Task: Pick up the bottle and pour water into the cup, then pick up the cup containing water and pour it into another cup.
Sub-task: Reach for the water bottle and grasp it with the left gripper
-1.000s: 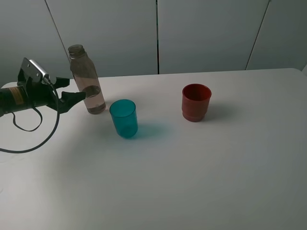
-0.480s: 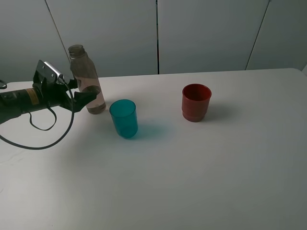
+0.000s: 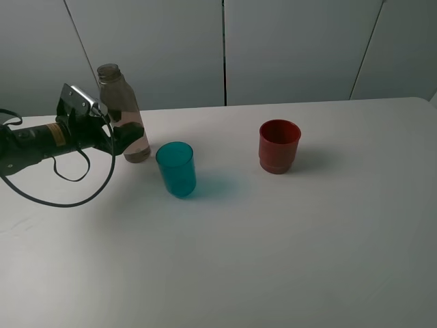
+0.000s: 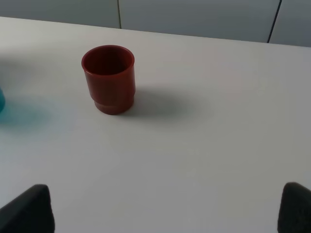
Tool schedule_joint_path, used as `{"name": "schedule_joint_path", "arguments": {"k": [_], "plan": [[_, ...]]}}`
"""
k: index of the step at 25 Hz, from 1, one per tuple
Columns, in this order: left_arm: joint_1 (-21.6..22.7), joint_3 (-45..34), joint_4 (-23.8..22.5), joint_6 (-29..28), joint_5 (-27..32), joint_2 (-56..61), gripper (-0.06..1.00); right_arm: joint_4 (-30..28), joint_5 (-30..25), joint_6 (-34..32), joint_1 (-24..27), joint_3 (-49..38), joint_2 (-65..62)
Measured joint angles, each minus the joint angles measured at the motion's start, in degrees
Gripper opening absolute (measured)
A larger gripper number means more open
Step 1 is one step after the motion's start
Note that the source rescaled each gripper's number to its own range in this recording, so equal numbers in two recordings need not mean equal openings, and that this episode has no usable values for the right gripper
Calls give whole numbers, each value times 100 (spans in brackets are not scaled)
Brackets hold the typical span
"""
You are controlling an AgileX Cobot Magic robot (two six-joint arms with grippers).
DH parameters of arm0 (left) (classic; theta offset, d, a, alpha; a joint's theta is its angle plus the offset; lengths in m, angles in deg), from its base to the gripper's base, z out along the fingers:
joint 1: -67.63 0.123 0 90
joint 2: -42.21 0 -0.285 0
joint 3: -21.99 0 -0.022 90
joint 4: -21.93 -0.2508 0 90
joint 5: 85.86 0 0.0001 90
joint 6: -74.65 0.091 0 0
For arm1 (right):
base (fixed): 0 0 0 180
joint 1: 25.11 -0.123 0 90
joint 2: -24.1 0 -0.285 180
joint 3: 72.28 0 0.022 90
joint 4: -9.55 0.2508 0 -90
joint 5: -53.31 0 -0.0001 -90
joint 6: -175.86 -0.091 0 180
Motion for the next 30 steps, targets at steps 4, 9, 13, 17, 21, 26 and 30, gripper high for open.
{"name": "schedule_joint_path", "arguments": {"k": [4, 9, 13, 17, 21, 26, 30], "plan": [[-116, 128, 94, 0, -3, -143, 100, 0, 0, 0, 0, 0, 0], [-207, 187, 341, 0, -88, -255, 100, 0, 0, 0, 0, 0, 0], [-207, 293, 378, 0, -117, -286, 100, 0, 0, 0, 0, 0, 0], [-262, 386, 390, 0, -124, -286, 100, 0, 0, 0, 0, 0, 0], [-353, 410, 429, 0, -124, -286, 100, 0, 0, 0, 0, 0, 0], [-394, 422, 479, 0, -176, -380, 100, 0, 0, 0, 0, 0, 0], [-394, 422, 479, 10, -240, -427, 100, 0, 0, 0, 0, 0, 0]]}}
